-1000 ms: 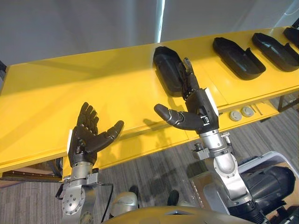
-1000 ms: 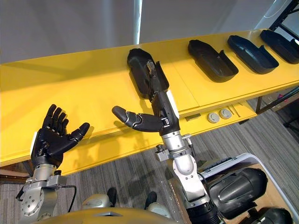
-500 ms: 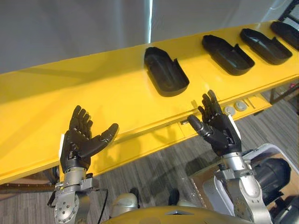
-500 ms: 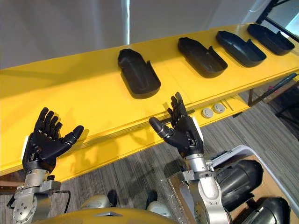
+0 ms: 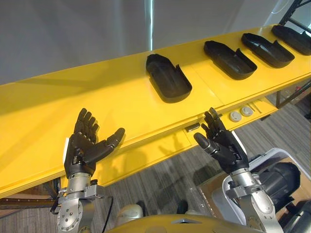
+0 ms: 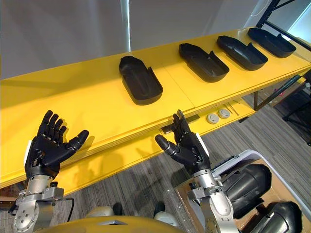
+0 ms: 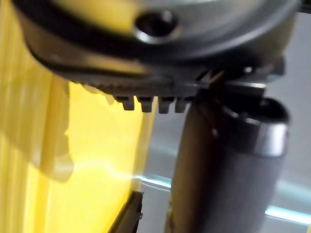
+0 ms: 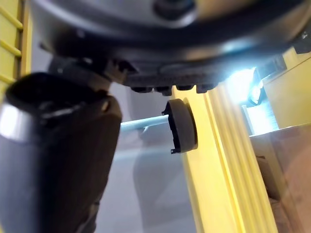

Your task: Walk over and take three plastic housings, then place them on the shelf

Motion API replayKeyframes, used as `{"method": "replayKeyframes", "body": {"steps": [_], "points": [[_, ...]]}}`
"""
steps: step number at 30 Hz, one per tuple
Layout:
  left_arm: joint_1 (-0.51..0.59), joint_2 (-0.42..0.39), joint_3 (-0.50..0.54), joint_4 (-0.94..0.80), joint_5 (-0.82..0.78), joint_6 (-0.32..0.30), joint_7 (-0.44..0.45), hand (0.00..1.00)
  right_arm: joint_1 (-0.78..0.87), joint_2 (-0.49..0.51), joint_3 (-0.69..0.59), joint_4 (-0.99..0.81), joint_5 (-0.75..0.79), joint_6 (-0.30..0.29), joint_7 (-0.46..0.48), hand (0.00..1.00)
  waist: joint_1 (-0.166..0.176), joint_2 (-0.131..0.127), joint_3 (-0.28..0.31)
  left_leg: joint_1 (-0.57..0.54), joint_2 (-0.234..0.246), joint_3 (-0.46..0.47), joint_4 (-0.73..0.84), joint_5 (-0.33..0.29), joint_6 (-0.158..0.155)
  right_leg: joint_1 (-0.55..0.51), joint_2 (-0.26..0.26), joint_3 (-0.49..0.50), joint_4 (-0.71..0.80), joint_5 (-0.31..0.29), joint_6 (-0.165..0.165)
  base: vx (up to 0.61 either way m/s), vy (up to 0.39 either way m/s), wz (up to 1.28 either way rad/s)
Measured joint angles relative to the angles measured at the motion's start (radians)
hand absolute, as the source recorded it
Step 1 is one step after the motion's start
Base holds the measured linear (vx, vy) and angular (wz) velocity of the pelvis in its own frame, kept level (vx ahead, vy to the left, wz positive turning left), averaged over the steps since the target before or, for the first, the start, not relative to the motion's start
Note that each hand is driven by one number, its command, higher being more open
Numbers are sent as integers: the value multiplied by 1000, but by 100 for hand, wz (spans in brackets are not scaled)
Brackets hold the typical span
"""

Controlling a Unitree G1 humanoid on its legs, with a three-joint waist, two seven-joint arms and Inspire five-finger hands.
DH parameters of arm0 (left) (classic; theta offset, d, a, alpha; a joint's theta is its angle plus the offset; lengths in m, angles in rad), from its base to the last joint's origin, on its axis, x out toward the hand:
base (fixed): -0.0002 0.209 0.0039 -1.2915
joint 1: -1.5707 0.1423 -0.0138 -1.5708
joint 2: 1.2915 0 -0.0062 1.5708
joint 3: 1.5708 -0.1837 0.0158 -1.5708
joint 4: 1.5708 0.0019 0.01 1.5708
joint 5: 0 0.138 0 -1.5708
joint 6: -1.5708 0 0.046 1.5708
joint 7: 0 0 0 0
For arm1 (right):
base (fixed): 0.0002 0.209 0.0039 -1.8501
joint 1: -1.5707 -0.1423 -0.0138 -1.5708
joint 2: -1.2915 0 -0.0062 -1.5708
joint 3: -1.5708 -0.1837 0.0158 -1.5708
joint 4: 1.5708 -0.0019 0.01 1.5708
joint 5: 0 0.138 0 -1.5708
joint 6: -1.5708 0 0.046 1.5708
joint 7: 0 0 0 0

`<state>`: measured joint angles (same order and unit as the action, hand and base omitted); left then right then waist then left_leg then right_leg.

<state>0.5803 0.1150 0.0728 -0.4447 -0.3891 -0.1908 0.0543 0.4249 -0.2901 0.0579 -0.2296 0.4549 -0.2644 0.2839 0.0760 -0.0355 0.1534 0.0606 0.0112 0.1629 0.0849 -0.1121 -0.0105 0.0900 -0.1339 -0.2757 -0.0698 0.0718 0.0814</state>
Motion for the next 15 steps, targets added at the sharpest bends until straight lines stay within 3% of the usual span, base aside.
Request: {"method": "replayKeyframes", "body": {"steps": [15], "points": [[-2, 0, -4, 1, 3, 3, 13, 100, -227, -10, 101, 99, -94, 1, -122, 100, 19, -2, -11, -1, -7, -36, -4, 14, 4, 17, -5, -40, -1, -1, -1, -22, -1, 7]]}}
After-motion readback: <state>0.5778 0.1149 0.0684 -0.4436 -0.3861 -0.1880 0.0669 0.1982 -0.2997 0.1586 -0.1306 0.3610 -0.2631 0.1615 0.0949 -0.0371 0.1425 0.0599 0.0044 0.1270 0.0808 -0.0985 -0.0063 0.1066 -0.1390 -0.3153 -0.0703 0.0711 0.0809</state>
